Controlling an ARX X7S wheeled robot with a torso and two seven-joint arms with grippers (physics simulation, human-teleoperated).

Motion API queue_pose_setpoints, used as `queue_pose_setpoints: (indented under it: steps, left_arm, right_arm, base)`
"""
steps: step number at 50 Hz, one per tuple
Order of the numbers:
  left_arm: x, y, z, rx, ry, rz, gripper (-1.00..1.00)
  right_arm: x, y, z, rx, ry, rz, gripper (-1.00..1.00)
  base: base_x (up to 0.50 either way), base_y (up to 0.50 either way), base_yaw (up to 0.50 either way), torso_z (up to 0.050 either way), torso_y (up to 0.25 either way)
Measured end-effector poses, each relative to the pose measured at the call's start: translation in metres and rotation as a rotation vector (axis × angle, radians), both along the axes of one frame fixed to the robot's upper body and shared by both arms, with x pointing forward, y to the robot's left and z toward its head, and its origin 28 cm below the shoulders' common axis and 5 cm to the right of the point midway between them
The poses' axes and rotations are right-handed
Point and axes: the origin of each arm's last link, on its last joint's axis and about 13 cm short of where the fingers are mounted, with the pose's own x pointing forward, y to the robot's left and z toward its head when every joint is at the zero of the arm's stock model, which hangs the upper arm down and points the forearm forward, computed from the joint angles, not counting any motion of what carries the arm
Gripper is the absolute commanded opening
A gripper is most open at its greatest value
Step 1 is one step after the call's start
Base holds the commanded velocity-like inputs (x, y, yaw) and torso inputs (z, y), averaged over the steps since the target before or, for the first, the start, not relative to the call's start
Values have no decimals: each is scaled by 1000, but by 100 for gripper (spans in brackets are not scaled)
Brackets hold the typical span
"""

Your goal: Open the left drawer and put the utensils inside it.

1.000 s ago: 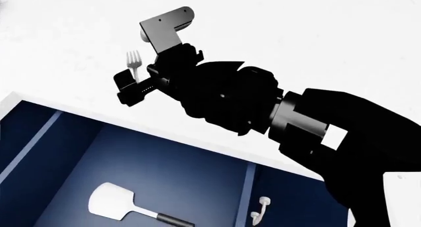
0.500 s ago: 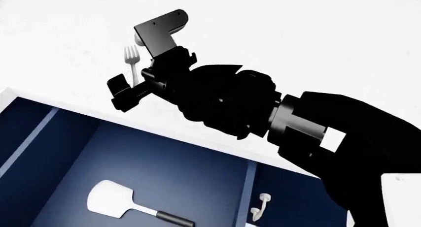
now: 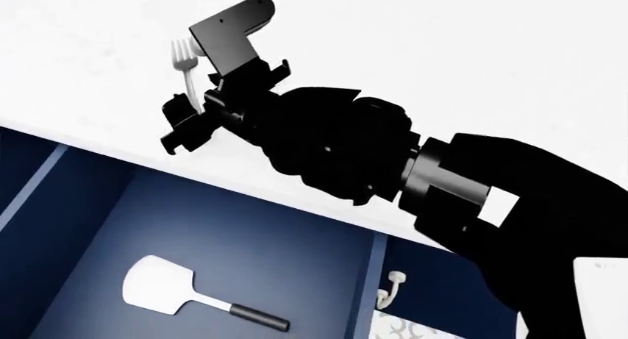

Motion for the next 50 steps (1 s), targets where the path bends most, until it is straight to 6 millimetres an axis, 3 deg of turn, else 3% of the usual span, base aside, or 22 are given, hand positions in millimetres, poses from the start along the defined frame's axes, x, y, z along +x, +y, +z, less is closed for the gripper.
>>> queue_pose_setpoints:
  steps: [30, 42, 50]
  left_arm:
    - [-2, 0, -1, -20, -25, -1, 100]
    - [-2, 0, -3, -28, -28, -5, 100]
    - [0, -1, -3, -29, -29, -12, 100]
  right_arm:
    - [-1, 1, 1, 49, 36, -51, -100]
    - [-2, -2, 15, 8, 79, -124, -100]
    - [-15, 3, 23, -5, 91, -99, -100]
  base:
    - [1, 0, -1, 0, -2]
    - [0, -1, -3, 0, -3]
    - [0, 0, 0, 0, 0]
